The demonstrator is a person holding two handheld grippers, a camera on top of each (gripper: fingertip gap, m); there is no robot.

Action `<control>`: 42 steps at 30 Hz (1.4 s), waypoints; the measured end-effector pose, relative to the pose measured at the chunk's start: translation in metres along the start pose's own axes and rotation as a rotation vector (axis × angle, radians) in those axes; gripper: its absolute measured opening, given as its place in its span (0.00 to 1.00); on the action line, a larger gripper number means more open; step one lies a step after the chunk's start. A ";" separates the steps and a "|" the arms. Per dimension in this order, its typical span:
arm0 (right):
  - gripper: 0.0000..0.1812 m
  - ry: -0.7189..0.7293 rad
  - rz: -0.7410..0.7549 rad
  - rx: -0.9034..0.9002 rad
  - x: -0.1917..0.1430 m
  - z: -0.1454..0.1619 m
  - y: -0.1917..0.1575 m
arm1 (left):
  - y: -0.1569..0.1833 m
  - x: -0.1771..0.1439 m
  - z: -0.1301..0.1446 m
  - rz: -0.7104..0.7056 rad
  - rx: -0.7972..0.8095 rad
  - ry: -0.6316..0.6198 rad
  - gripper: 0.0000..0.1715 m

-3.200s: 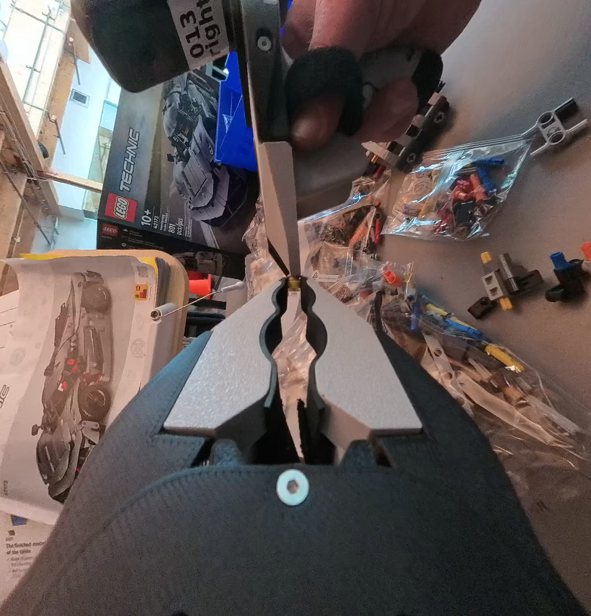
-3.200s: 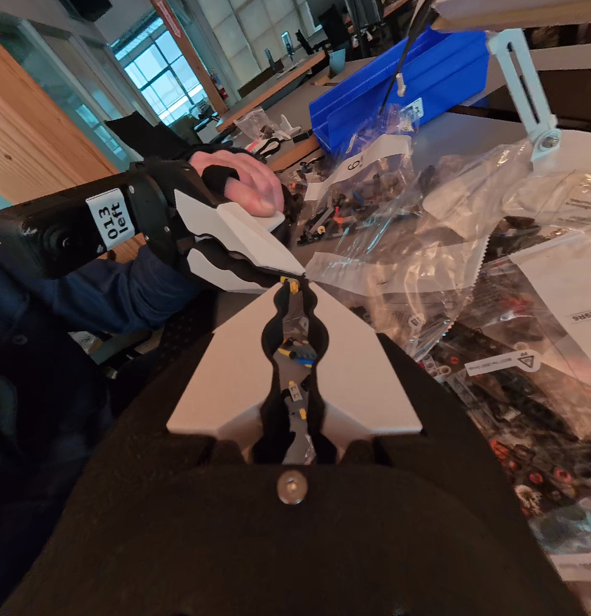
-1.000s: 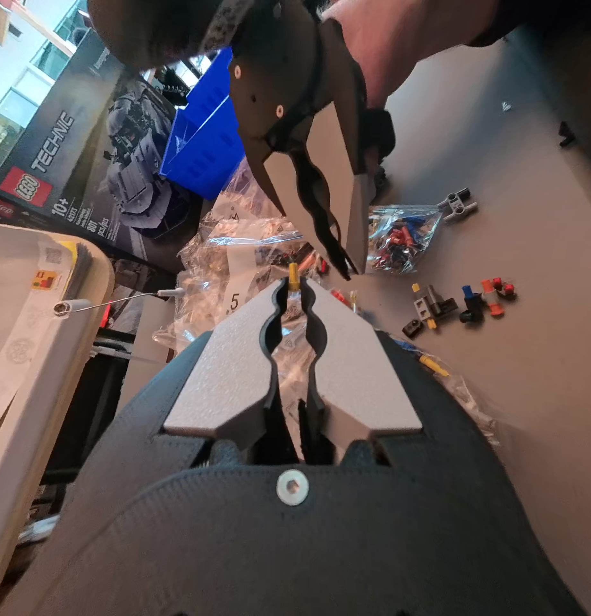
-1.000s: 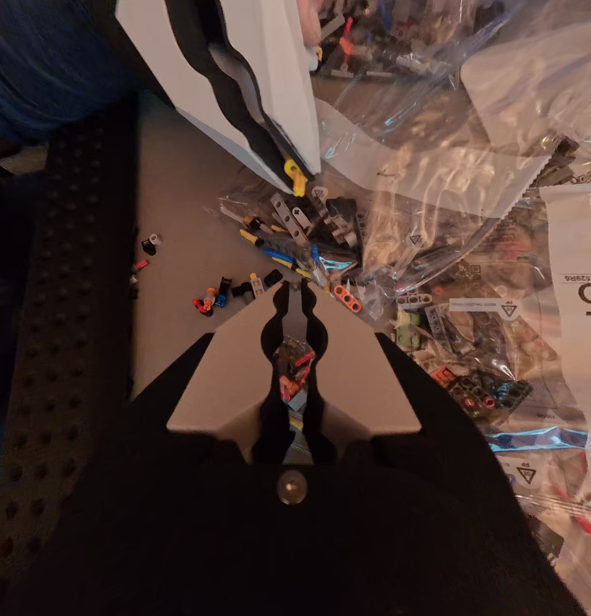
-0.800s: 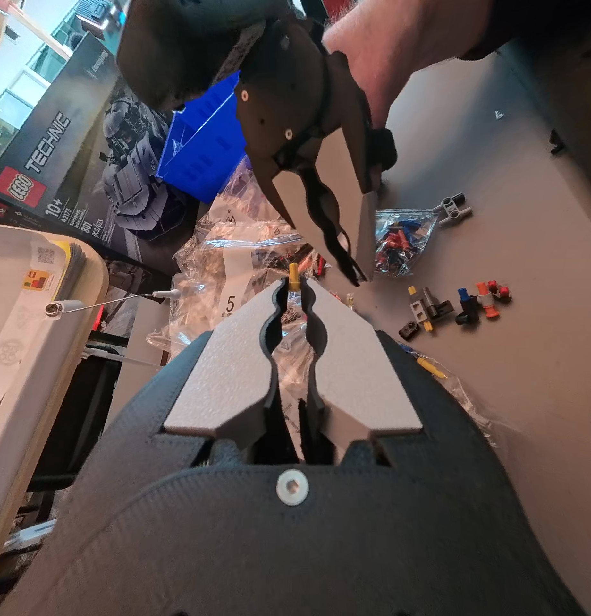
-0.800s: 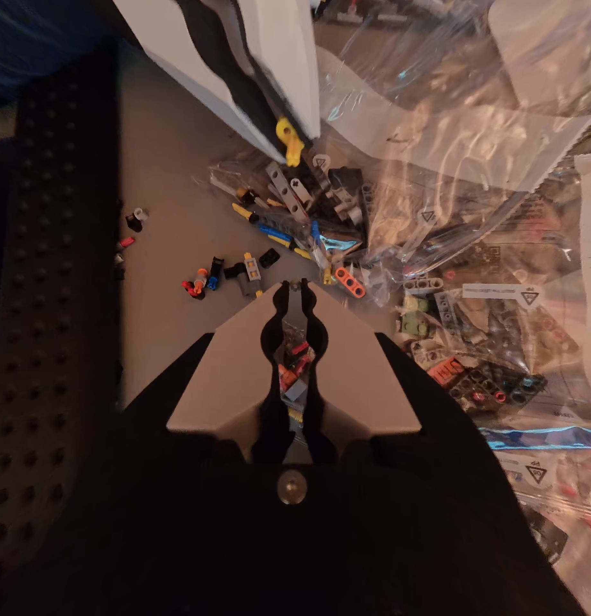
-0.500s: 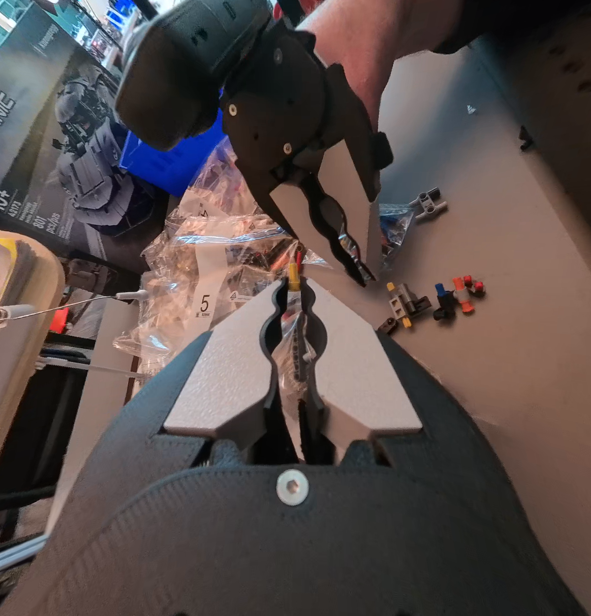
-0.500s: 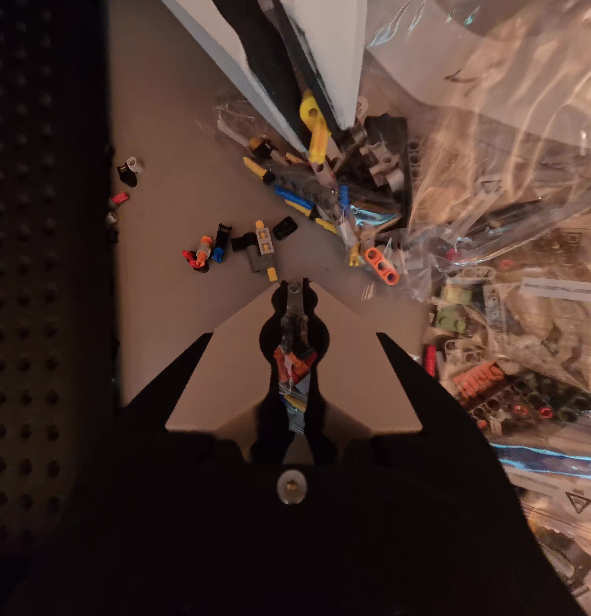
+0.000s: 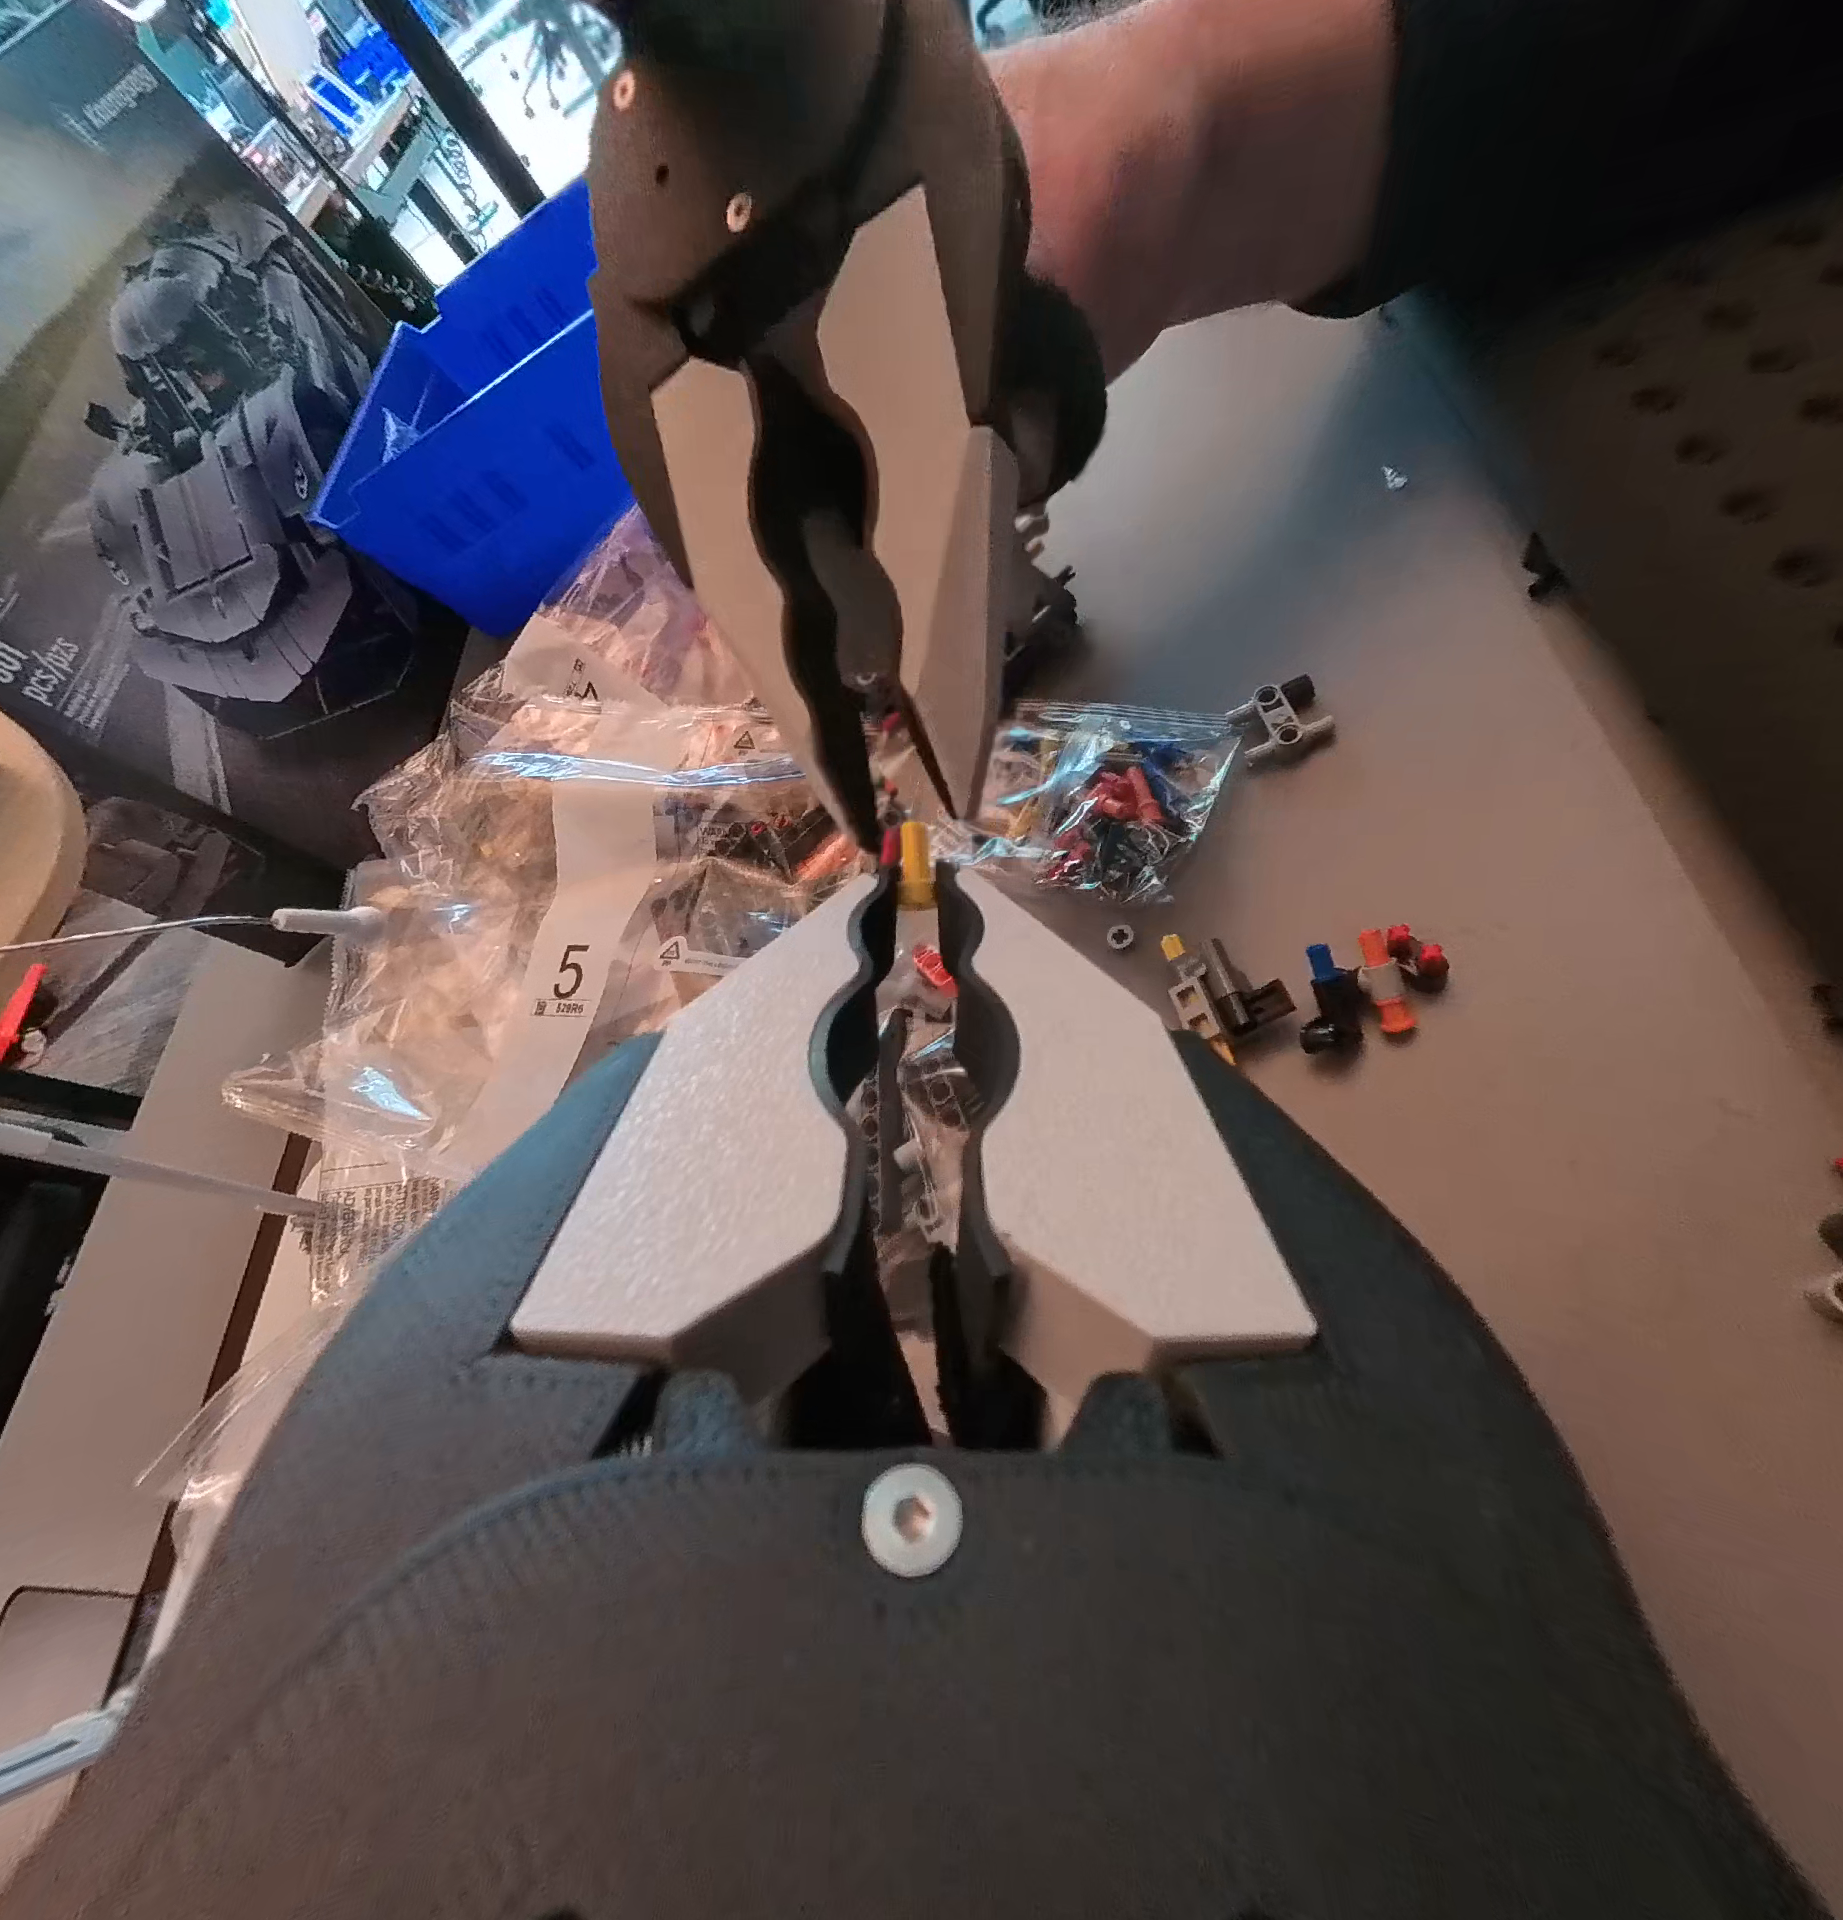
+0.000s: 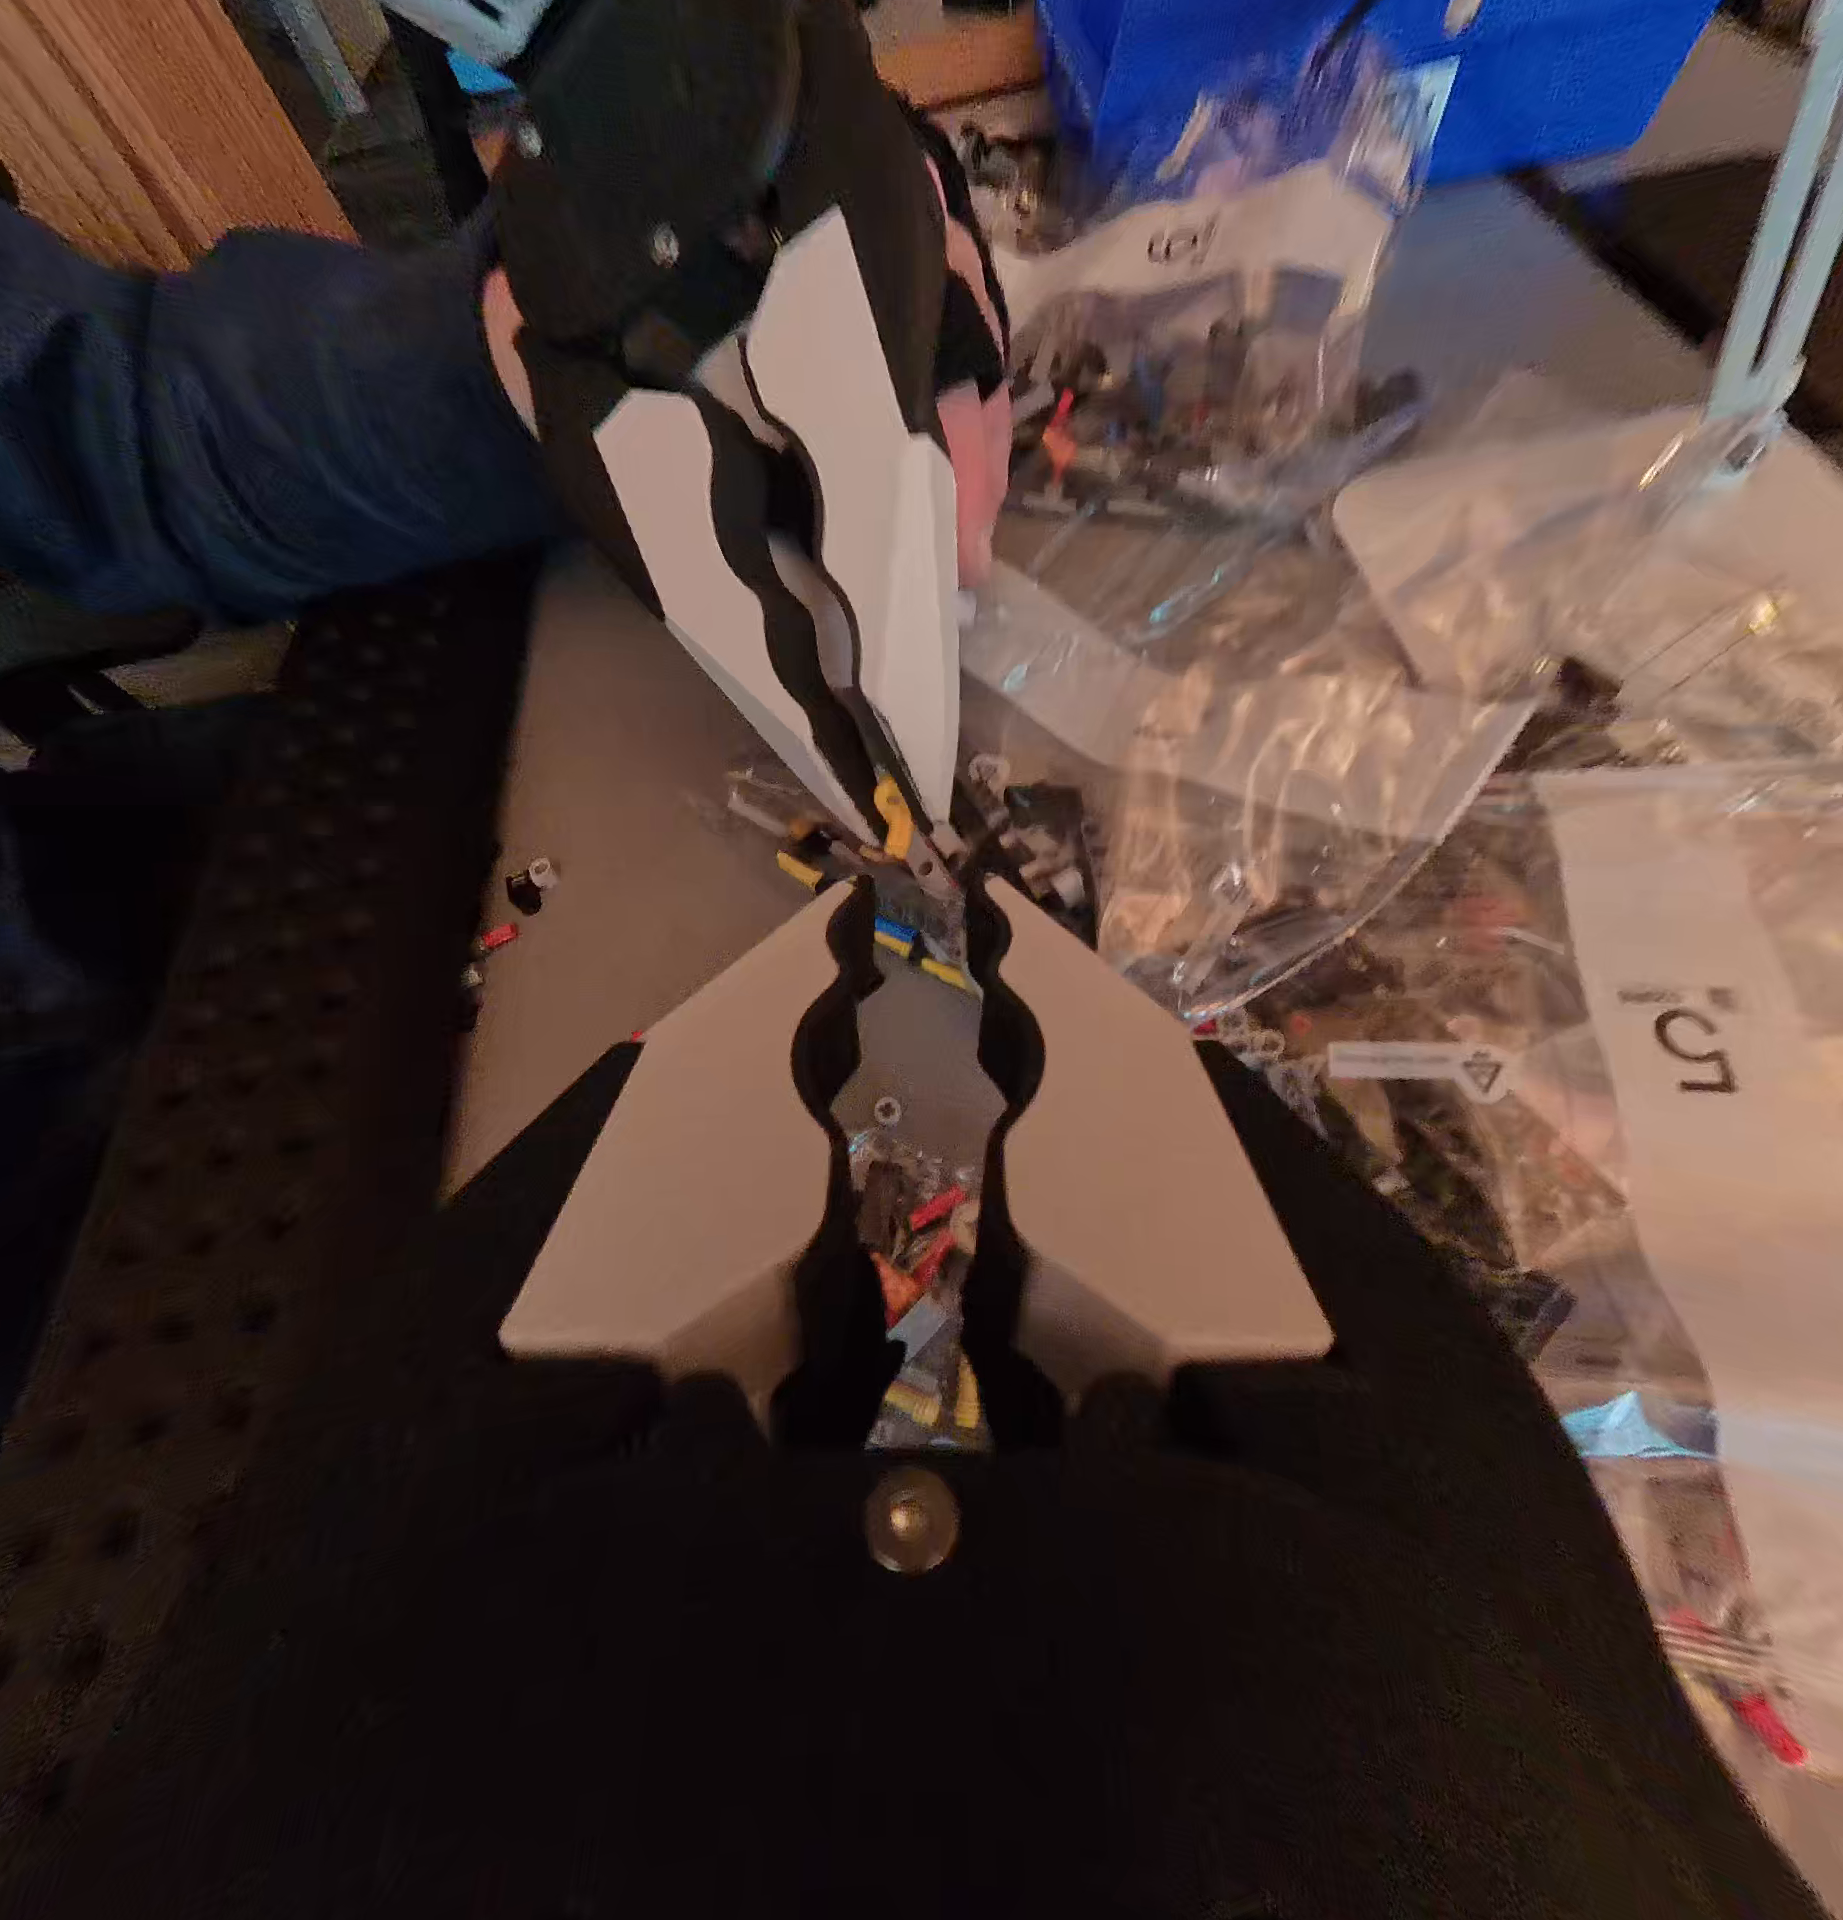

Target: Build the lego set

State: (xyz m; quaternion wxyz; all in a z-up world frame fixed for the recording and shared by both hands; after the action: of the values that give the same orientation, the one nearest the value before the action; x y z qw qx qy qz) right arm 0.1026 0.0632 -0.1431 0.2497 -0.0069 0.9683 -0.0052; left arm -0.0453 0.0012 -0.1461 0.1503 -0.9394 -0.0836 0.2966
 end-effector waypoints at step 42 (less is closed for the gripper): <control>0.01 0.023 -0.015 0.111 0.002 0.002 0.006 | 0.002 0.005 -0.005 -0.137 0.161 -0.149 0.05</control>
State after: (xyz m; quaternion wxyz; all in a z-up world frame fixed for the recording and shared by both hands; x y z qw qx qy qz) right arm 0.1014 0.0695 -0.1457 0.2383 -0.0003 0.9693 -0.0611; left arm -0.0381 -0.0006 -0.1452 0.2386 -0.8918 -0.1342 0.3601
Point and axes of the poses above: each gripper's, where its closed fingertips meet, x out along the fingers, z out of its underside, y = z × x across the jaws, the point moved 9 cm from there along -x, back along the fingers, and after that the axes turned 12 degrees about z, right-handed, at the moved point
